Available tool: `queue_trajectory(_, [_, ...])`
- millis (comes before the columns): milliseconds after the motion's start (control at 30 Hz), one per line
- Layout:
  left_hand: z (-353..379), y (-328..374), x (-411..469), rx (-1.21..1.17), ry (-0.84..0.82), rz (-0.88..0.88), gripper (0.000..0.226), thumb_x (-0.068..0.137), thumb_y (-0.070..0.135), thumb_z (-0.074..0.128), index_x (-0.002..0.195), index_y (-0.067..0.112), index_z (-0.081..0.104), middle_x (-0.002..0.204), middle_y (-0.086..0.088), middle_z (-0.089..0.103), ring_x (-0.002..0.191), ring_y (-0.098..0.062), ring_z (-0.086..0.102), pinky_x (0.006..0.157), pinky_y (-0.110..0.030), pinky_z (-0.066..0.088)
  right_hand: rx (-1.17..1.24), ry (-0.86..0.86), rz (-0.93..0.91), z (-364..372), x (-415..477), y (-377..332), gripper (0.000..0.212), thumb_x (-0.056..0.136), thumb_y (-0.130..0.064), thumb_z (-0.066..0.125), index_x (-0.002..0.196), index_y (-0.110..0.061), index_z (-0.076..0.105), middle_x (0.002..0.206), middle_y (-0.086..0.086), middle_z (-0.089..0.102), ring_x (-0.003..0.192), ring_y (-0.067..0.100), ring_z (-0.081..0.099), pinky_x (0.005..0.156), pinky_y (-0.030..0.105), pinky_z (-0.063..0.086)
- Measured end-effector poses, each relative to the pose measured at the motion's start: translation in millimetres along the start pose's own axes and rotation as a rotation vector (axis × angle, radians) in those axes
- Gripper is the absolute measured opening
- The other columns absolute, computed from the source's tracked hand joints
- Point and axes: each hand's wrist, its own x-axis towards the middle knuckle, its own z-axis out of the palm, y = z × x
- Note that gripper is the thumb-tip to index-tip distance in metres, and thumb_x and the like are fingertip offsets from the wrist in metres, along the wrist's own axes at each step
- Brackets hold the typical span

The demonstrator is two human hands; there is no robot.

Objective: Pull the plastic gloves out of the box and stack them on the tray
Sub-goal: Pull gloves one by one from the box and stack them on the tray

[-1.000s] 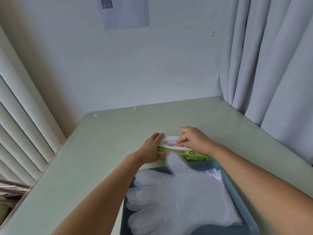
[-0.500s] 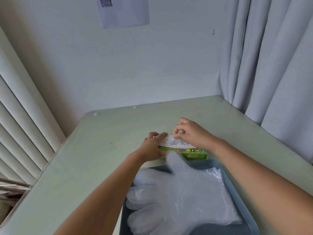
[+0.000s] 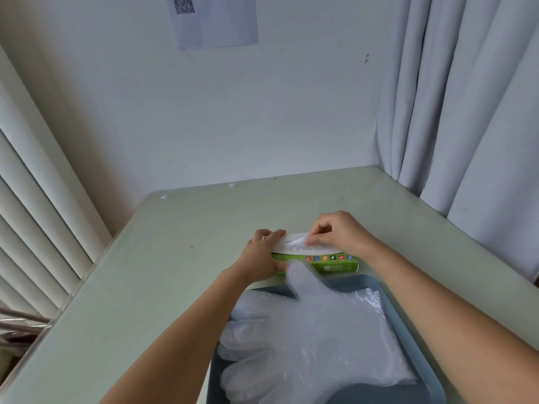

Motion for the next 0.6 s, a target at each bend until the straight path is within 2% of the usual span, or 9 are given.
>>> queue_trajectory(67, [1.1,1.1,0.8,0.01,0.014,-0.02,0.075,0.084,0.039,0.067,0.148,0.029,0.028,0.147,-0.008,0.023,0.129,-0.033,0.04,0.109,-0.038,0.034,-0.067,-0.039,-0.052,-0.1,-4.4,-6.6,0.015,0.068,-0.018,0.085,0.063,-0.019,0.071,0.072,-0.004,0.065,0.07,0.011,0.062,0.072,0.032,0.05])
queue_trajectory(200, [1.0,4.1,0.4,0.014,0.013,-0.036,0.075,0.084,0.04,0.066,0.148,0.029,0.028,0.147,-0.009,0.023,0.13,-0.034,0.036,0.11,-0.039,0.033,-0.215,-0.083,-0.176,-0.2,-5.4,-21.2,0.02,0.069,-0.021,0.084,0.062,-0.015,0.066,0.072,-0.004,0.062,0.069,0.014,0.059,0.068,0.032,0.049])
queue_trajectory(600, [-0.3,4.4,-2.5,0.023,-0.003,-0.027,0.07,0.085,0.041,0.064,0.145,0.033,0.028,0.145,-0.01,0.024,0.13,-0.038,0.033,0.109,-0.04,0.03,-0.189,0.148,-0.127,-9.7,21.5,-29.3,0.024,0.075,-0.022,0.08,0.072,-0.004,0.065,0.078,0.002,0.065,0.075,0.017,0.06,0.071,0.028,0.047])
